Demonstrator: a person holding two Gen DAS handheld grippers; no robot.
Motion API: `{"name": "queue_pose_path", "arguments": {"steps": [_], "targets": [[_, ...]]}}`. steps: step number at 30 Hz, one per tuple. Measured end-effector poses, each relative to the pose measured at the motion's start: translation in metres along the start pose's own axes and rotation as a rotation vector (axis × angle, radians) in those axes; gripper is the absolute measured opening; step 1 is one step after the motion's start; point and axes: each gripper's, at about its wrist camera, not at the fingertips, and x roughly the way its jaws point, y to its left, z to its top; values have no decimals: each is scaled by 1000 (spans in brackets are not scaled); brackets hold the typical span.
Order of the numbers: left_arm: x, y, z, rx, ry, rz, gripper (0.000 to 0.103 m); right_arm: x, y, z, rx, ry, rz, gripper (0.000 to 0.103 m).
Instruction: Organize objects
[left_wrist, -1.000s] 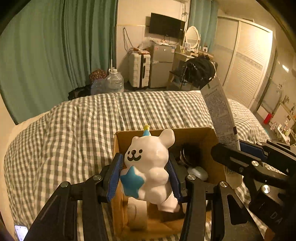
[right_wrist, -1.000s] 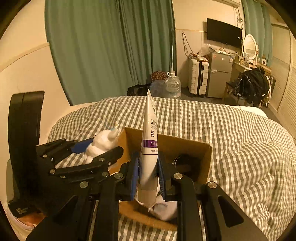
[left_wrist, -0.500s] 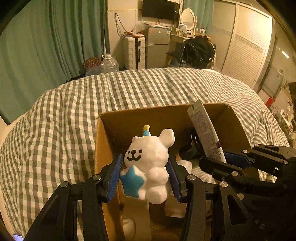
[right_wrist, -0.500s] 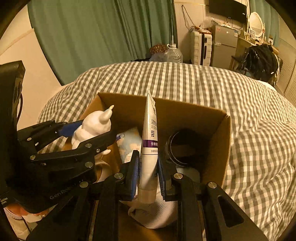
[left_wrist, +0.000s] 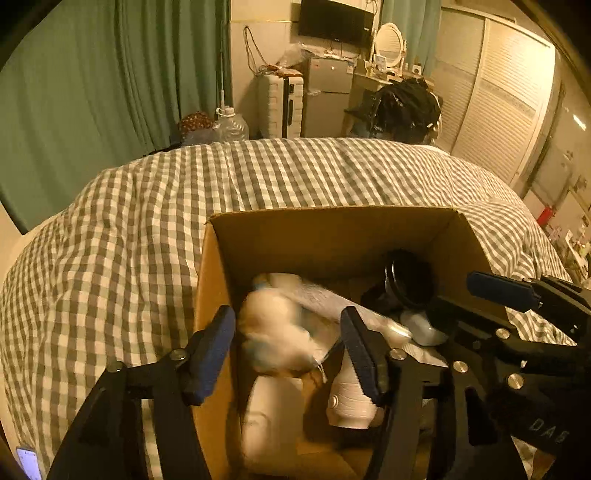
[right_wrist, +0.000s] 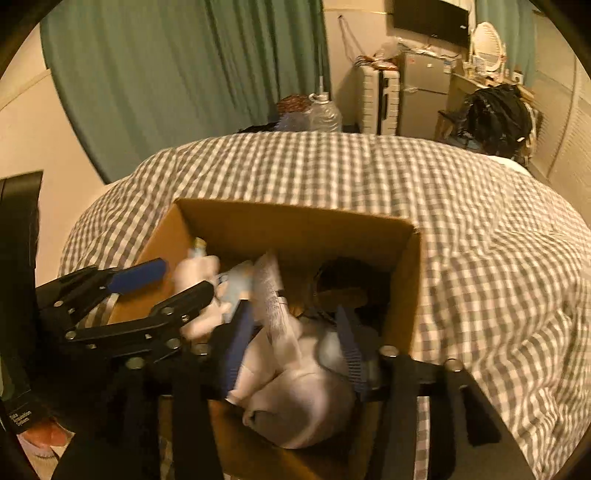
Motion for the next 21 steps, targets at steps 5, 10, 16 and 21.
{"name": "queue_pose_path", "arguments": {"steps": [5, 10, 16, 21], "targets": [[-20, 1, 6, -15, -32, 18, 77, -17, 2, 7, 5, -29, -44, 60], [-63, -2, 8, -39, -92, -1, 84, -51, 3, 11, 4, -73, -77, 69], [-126, -16, 21, -9, -192, 18, 84, -114, 12, 13, -2, -174, -106, 79], [-180, -27, 26, 4, -267, 19, 89, -175, 16, 11, 4, -281, -122, 86]]}}
